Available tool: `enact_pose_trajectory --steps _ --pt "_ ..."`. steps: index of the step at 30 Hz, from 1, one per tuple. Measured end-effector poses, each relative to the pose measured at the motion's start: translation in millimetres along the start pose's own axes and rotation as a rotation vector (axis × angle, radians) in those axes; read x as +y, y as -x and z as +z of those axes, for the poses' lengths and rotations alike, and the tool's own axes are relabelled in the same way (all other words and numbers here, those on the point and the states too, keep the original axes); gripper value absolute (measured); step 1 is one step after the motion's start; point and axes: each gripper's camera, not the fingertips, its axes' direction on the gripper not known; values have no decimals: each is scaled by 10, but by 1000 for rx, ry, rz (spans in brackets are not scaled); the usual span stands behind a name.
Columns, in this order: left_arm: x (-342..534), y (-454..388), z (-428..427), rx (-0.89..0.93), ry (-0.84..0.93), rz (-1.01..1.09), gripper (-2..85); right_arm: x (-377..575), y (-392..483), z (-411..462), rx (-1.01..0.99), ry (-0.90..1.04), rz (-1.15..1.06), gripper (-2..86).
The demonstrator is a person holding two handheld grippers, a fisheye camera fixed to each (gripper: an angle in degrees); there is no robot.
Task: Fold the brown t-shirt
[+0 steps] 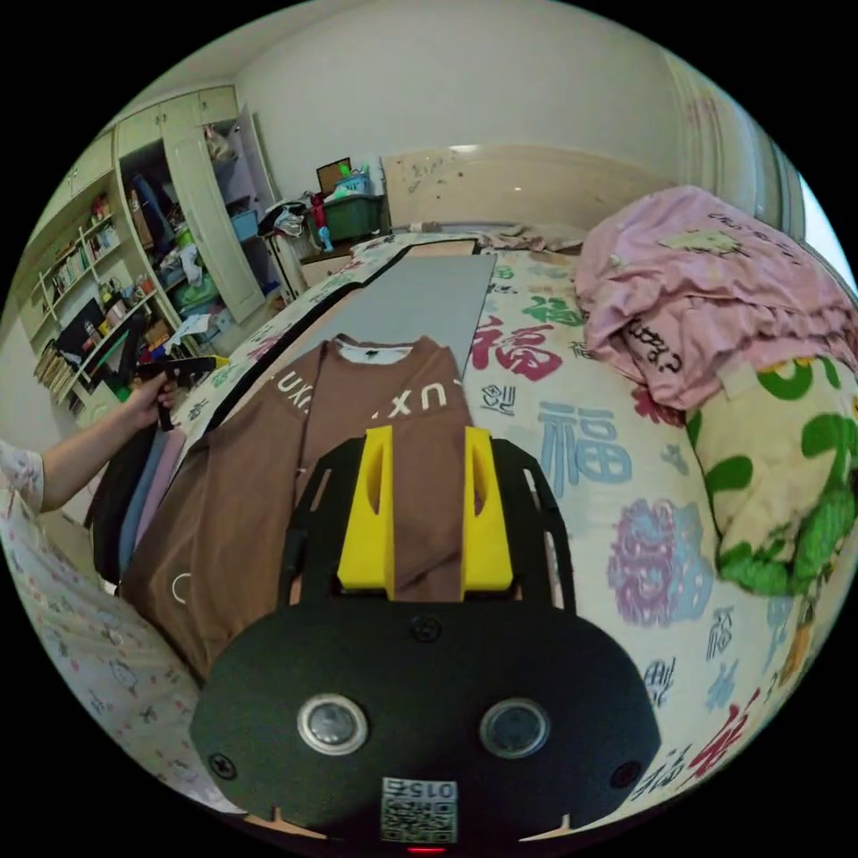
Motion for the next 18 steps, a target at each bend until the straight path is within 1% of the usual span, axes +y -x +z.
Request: enact_pose_trajectory --steps 3,7,13,18 --pt "-241 130 367 31 63 -67 83 -455 -165 433 -28 39 35 121" --pt "-443 203 713 68 132 -113 84 -948 -280 1011 -44 158 52 118" --pt "-727 7 1070 -17 232 -4 87 -1320 -478 1567 -43 259 134 115" --pt "-885 -138 1276 -57 304 68 81 -1428 -504 1867 45 380 102 116"
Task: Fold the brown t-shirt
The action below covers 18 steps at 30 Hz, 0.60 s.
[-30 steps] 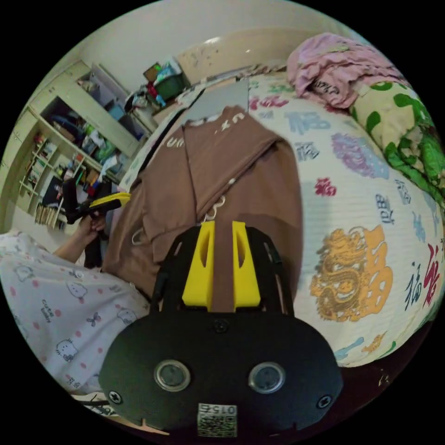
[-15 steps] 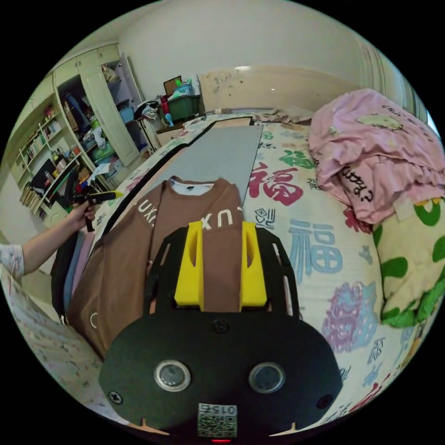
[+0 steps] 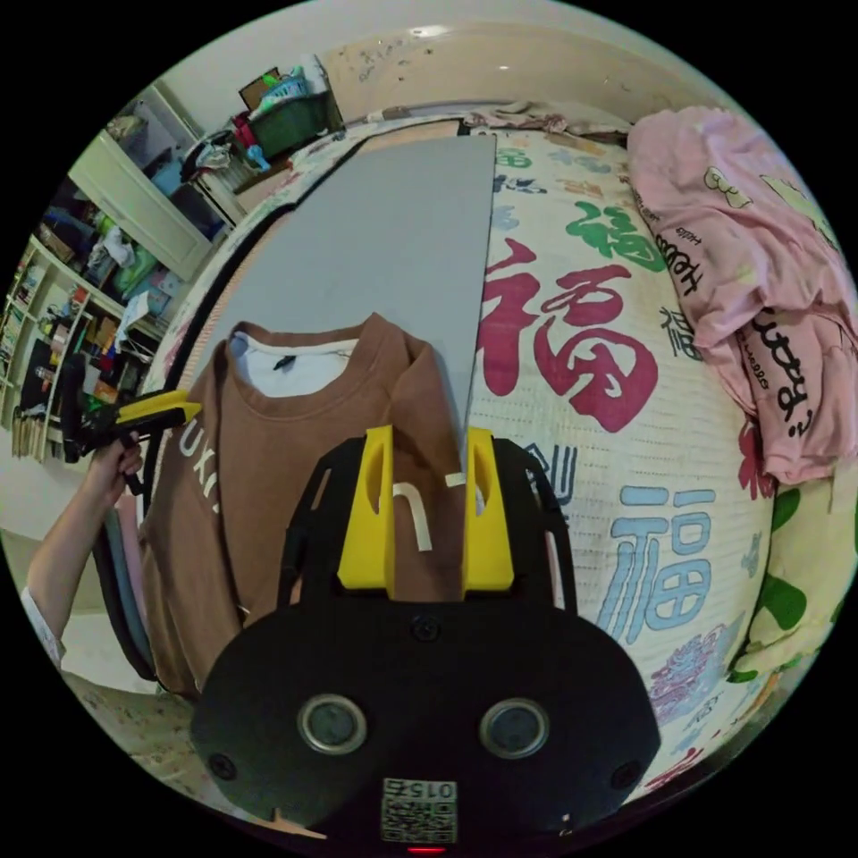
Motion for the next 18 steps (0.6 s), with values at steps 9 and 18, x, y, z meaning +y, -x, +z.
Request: enact_pose_trajectory --steps 9,18 --pt "75 -297 -347 -19 -102 158 18 227 -112 -200 -81 -54 -96 22" --pt "1255 -873 -1530 48 -364 427 12 1871 -493 -1472 -395 -363 -220 7"
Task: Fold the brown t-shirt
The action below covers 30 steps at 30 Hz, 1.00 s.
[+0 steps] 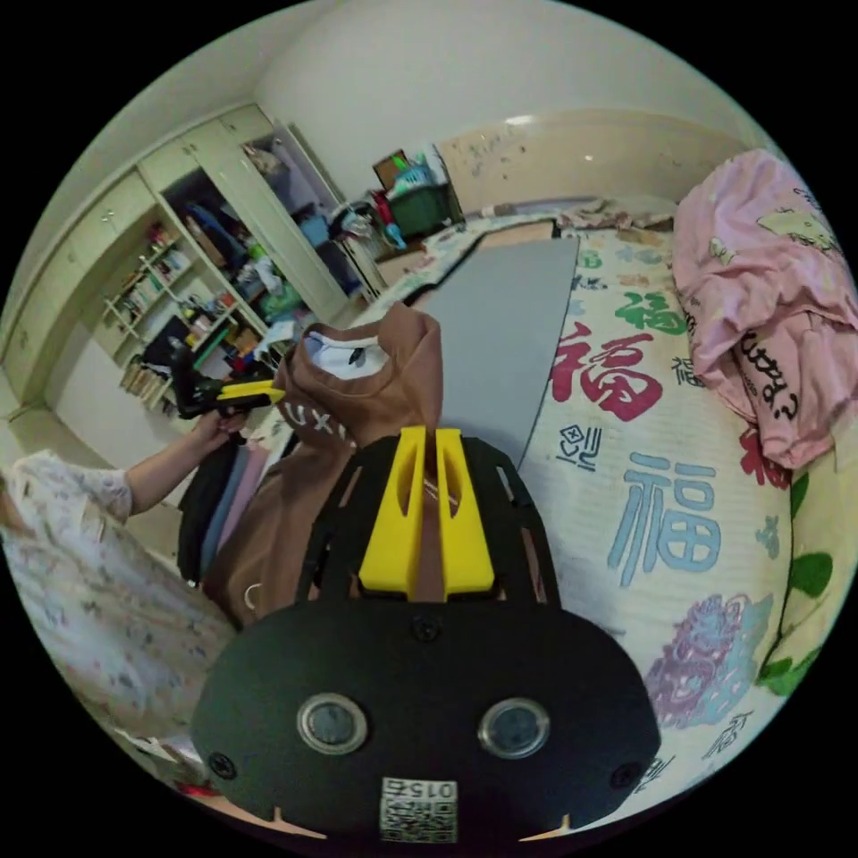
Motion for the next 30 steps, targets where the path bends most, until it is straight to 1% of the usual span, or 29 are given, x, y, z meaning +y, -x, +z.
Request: enact_pose_trajectory --steps 2,4,7,9,10,11,12,15,20,22,24,25,27,28,30 --pt "219 -297 -261 41 3 58 11 569 317 -344 -46 24 -47 5" --pt "456 -618 -439 69 50 93 11 1049 570 -455 -38 80 -58 5" --pt "912 -1180 -483 70 221 152 11 1860 854 -371 -13 208 -20 4" --pt "1237 -1541 -306 62 405 178 10 2228 920 -221 0 309 42 4" --pt "1297 -1616 -245 61 456 180 9 2406 968 -144 6 349 59 4" --pt "1395 -1754 -135 50 537 192 9 2533 1013 -106 30 359 71 4" --pt "1468 -1883 -66 9 575 222 8 2582 1031 -102 46 355 76 4" --pt "1519 -2139 -67 -98 578 321 7 2717 1061 -185 75 320 90 4" --pt "1483 -2252 -374 -128 495 330 5 2735 1055 -502 79 283 53 4" --pt "1558 -2290 -376 -140 544 344 4 2775 1025 -511 85 319 56 3" --pt "1761 -2328 -267 -150 682 375 2 2850 995 -480 108 362 63 3" --pt "1810 -2336 -267 -154 694 378 2 2913 967 -466 109 387 79 2" --pt "1940 -2297 -357 -130 703 313 4 3017 913 -497 105 392 141 2" --pt "1960 -2270 -389 -122 702 280 5 3091 873 -559 86 365 196 5" --pt "1999 -2127 -547 -70 661 112 20 3211 809 -684 31 289 289 13"
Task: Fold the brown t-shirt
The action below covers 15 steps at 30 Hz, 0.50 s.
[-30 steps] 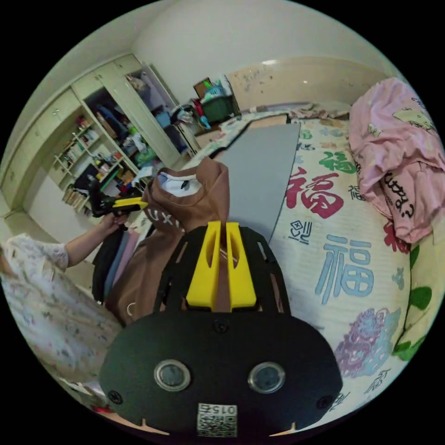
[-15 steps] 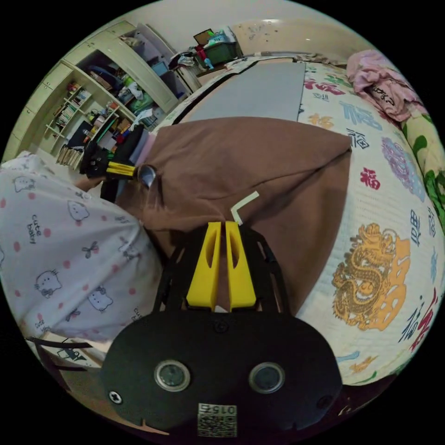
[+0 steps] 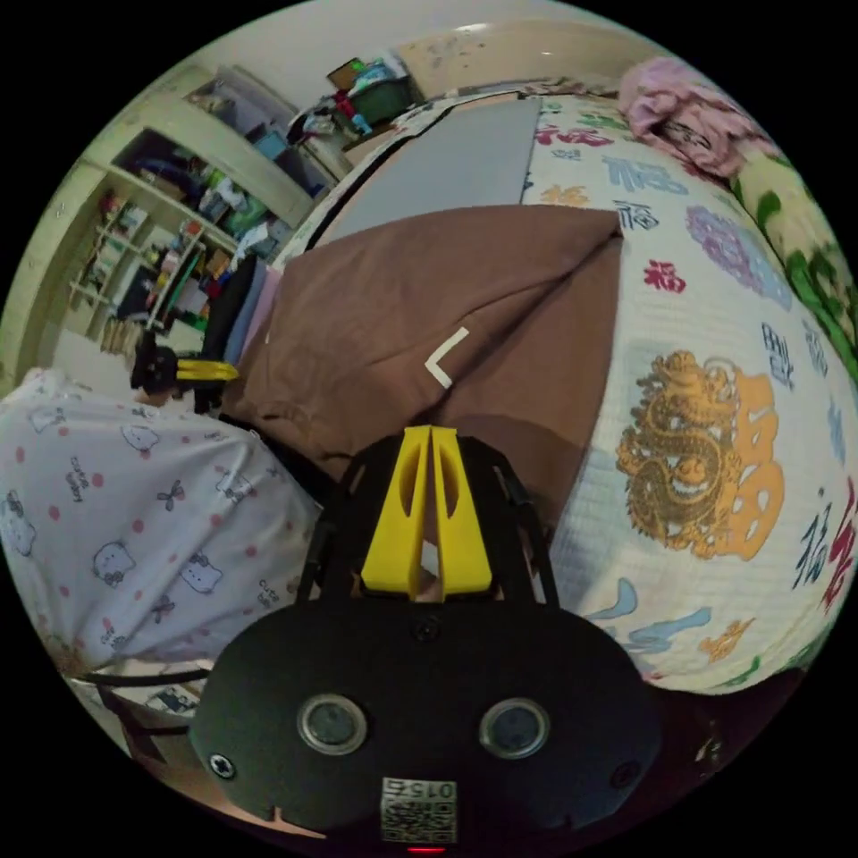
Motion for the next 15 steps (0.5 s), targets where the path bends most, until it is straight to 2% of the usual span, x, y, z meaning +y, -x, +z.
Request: enact_pose_trajectory --steps 5,6,9,12,15 --pt "280 306 41 338 -256 -431 62 410 -311 17 -262 -241 356 87" --pt "332 341 205 431 -275 -509 72 440 -311 52 -271 -247 374 94" --pt "473 395 619 522 -244 -689 99 499 -213 228 -248 -206 405 107" --pt "624 417 784 567 -300 -740 97 512 -146 354 -277 -189 409 104" --pt "692 469 888 632 -318 -719 62 522 -146 426 -331 -187 429 64"
